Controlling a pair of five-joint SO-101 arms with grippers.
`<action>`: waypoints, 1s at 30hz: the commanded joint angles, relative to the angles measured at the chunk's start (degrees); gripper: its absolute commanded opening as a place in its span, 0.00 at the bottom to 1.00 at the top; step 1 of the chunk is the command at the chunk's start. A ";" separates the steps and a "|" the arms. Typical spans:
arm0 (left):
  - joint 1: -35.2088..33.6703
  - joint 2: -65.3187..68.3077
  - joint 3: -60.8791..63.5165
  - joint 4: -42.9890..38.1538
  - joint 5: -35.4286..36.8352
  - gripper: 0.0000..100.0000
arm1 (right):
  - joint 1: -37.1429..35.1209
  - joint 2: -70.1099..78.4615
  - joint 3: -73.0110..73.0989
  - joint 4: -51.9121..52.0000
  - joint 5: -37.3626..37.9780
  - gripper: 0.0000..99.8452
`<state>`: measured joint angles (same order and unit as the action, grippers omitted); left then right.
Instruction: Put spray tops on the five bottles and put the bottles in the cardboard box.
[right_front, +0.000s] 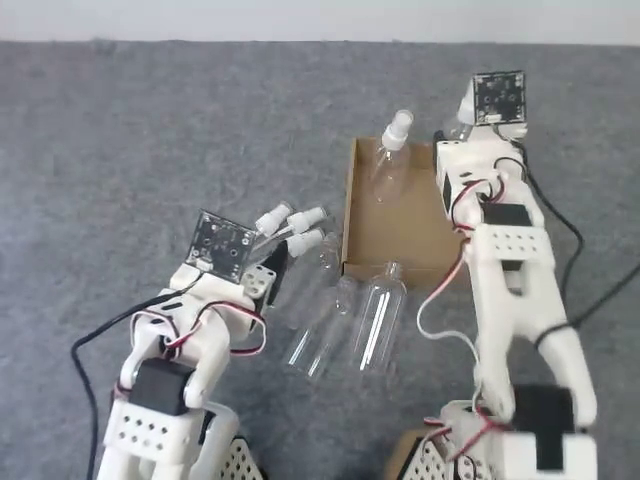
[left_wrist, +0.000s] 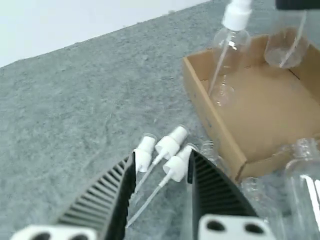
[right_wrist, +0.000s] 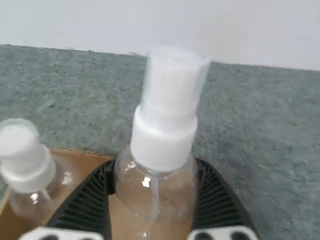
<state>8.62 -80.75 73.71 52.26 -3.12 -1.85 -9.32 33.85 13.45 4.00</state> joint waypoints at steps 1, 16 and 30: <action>-1.05 -0.88 -0.40 -1.93 -0.26 0.15 | 0.48 2.59 -0.97 -6.73 -1.05 0.01; -1.05 -0.88 -0.40 -1.93 -0.26 0.15 | 0.22 12.09 -0.97 -12.79 -1.14 0.01; -1.05 -0.88 -0.40 -1.93 -0.26 0.15 | 0.04 13.67 -0.97 -12.88 -1.14 0.03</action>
<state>7.91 -80.75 73.71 51.91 -3.12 -2.02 4.57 33.85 1.58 3.21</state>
